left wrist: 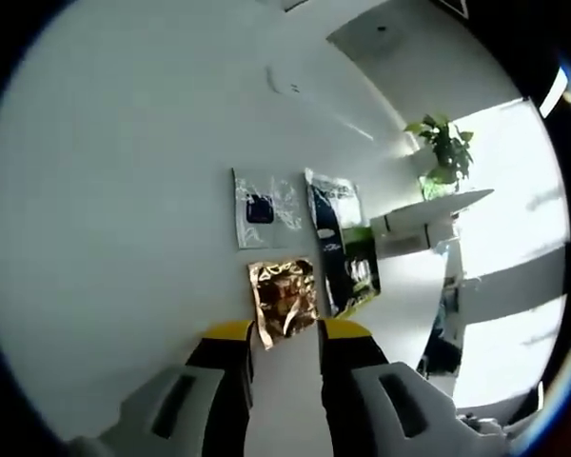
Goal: Arrange the skincare products in the storage area until every visible bottle or jar stands upright without overlapping.
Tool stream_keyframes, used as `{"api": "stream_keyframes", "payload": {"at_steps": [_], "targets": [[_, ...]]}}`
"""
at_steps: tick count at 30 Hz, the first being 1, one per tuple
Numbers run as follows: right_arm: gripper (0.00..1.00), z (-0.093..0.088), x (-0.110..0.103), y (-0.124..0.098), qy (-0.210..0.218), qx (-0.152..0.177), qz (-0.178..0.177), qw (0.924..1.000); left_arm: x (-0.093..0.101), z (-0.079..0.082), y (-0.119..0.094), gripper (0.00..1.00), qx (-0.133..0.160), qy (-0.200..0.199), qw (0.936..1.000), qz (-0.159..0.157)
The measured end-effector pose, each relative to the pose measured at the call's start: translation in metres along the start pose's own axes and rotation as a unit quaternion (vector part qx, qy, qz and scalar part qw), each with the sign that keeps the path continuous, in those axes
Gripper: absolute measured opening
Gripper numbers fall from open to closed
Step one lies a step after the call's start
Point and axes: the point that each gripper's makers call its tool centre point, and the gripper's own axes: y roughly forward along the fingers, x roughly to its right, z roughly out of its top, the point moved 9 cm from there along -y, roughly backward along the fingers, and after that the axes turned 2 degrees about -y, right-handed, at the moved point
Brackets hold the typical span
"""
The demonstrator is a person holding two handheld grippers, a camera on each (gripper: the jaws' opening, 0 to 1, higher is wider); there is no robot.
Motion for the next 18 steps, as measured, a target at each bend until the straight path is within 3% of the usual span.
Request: {"api": "stream_keyframes", "payload": {"at_steps": [3, 7, 10, 14, 18], "targets": [[0.32, 0.001, -0.001, 0.0, 0.0, 0.005, 0.001, 1.0, 0.004, -0.005, -0.012, 0.28, 0.023, 0.023, 0.9995, 0.002], [0.34, 0.003, 0.0, -0.002, 0.003, 0.017, 0.002, 0.9999, 0.017, -0.024, -0.034, 0.31, 0.059, 0.055, 0.9959, -0.04], [0.35, 0.007, -0.001, -0.005, 0.005, 0.035, 0.004, 0.9994, 0.024, -0.044, -0.054, 0.35, 0.086, 0.073, 0.9917, -0.062], [0.38, 0.011, -0.002, -0.007, 0.005, 0.051, 0.008, 0.9987, 0.027, -0.074, -0.086, 0.41, 0.125, 0.089, 0.9864, -0.057], [0.4, 0.014, -0.004, -0.009, 0.005, 0.072, 0.012, 0.9974, 0.035, -0.102, -0.12, 0.45, 0.202, 0.084, 0.9716, -0.09]]}}
